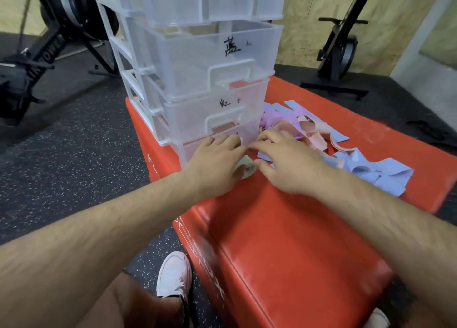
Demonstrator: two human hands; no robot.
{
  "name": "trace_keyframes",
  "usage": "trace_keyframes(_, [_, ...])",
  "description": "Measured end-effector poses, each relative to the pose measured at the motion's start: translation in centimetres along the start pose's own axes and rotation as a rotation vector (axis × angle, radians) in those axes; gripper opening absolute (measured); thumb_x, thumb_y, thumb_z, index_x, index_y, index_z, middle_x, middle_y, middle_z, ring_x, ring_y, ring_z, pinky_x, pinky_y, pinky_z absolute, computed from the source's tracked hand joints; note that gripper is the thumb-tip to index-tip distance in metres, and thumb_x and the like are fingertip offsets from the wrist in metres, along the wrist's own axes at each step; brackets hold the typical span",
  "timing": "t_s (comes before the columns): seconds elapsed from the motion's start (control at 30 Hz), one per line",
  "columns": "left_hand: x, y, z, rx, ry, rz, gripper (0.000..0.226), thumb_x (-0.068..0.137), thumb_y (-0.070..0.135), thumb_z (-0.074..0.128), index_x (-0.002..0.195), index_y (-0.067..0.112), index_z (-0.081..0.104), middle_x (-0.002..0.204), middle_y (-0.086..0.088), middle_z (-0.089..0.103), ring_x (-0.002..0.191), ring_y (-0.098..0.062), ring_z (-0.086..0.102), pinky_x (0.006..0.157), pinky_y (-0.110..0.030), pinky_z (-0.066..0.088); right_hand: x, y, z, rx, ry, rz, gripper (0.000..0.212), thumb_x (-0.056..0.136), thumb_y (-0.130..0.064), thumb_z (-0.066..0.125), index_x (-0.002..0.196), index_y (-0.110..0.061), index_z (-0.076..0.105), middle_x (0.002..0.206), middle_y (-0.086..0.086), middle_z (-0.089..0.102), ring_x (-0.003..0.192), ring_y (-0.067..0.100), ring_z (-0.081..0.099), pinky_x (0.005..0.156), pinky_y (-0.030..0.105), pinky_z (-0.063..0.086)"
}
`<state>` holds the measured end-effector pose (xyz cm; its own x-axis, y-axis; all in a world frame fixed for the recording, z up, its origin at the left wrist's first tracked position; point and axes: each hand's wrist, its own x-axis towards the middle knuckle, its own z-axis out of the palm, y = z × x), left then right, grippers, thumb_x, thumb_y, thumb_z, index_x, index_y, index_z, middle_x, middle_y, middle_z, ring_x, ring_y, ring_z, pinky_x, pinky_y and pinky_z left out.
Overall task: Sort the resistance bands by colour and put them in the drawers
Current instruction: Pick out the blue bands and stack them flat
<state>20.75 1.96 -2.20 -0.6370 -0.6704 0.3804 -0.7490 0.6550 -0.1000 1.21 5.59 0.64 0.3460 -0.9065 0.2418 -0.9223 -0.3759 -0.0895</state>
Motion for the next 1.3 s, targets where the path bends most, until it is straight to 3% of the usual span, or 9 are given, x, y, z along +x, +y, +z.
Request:
trace_keyframes(0.17, [4.2,2.9,-0.4,-0.090,0.004,0.070,0.039,0.079,0.043,0.054,0.110,0.022,0.064,0.106,-0.003,0.062,0.101,-0.029,0.061,0.086,-0.041,0.046,-2.3,4.5,-3.9,-0.143,-0.118,0.018,0.035,0.094,-0.035,0.051,0.127,-0.028,0.062,0.128,-0.006,0.050,0.122,0.026,0.044,0.091,0.040,0.045])
trace_keyframes(0.33, [8.4,7.3,0.5,-0.201,-0.028,0.139,0.036,0.086,0.040,0.056,0.114,0.018,0.063,0.117,-0.009,0.055,0.112,-0.032,0.051,0.088,-0.042,0.042,-5.1,8.4,-5.9,0.050,-0.132,0.109,0.027,0.092,-0.024,0.058,0.118,-0.026,0.065,0.122,-0.008,0.053,0.107,0.009,0.055,0.091,0.039,0.050])
trace_keyframes(0.43, [10.6,9.5,1.5,-0.203,-0.132,0.179,0.053,0.080,0.051,0.042,0.119,0.020,0.062,0.117,-0.008,0.054,0.114,-0.036,0.049,0.102,-0.050,0.037,-7.9,11.1,-5.1,0.122,-0.071,0.190,0.027,0.087,-0.021,0.059,0.112,-0.028,0.069,0.115,-0.009,0.059,0.095,0.013,0.062,0.087,0.039,0.050])
trace_keyframes(0.63, [13.3,12.2,3.9,-0.217,-0.347,0.169,0.055,0.085,0.045,0.061,0.136,0.031,0.046,0.136,-0.006,0.040,0.129,-0.034,0.039,0.105,-0.050,0.038,-9.4,16.2,-5.9,0.093,-0.175,0.422,0.035,0.088,-0.019,0.065,0.122,-0.024,0.067,0.117,-0.005,0.062,0.092,0.009,0.052,0.081,0.021,0.037])
trace_keyframes(0.8, [15.4,12.8,4.0,-0.252,-0.419,0.152,0.050,0.086,0.047,0.060,0.133,0.034,0.048,0.128,0.002,0.045,0.116,-0.024,0.050,0.098,-0.045,0.044,-9.0,17.3,-5.6,0.108,-0.424,0.556,0.036,0.078,-0.020,0.077,0.106,-0.035,0.062,0.117,-0.005,0.063,0.093,0.017,0.060,0.071,0.027,0.046])
trace_keyframes(0.97, [15.0,13.2,4.5,-0.312,-0.415,0.199,0.052,0.083,0.036,0.067,0.132,0.029,0.051,0.125,0.004,0.045,0.109,-0.020,0.052,0.089,-0.039,0.046,-8.7,15.7,-5.0,0.189,-0.645,0.583,0.053,0.073,-0.035,0.083,0.118,-0.041,0.056,0.112,-0.010,0.062,0.088,0.014,0.063,0.055,0.023,0.041])
trace_keyframes(1.07, [15.0,13.4,4.5,-0.388,-0.377,0.209,0.051,0.082,0.033,0.069,0.130,0.029,0.052,0.126,0.005,0.042,0.108,-0.019,0.053,0.088,-0.037,0.047,-8.6,15.2,-4.5,0.133,-0.598,0.537,0.032,0.083,-0.027,0.076,0.113,-0.029,0.062,0.099,-0.003,0.065,0.072,0.012,0.056,0.047,0.020,0.038])
trace_keyframes(1.17, [15.3,13.5,4.2,-0.500,-0.325,0.176,0.038,0.084,0.035,0.067,0.120,0.027,0.057,0.117,0.007,0.045,0.106,-0.018,0.053,0.092,-0.040,0.048,-8.7,15.5,-4.9,0.192,-0.431,0.555,0.004,0.087,-0.025,0.067,0.087,-0.029,0.065,0.084,-0.006,0.063,0.075,0.014,0.055,0.057,0.025,0.041])
trace_keyframes(1.3, [16.1,14.0,1.5,-0.647,-0.124,0.014,0.016,0.094,0.032,0.050,0.103,0.023,0.061,0.094,0.010,0.064,0.095,-0.014,0.060,0.076,-0.014,0.044,-8.5,15.6,-6.4,0.468,-0.147,0.610,0.015,0.088,-0.023,0.063,0.087,-0.008,0.067,0.077,-0.004,0.057,0.073,0.012,0.050,0.066,0.030,0.041])
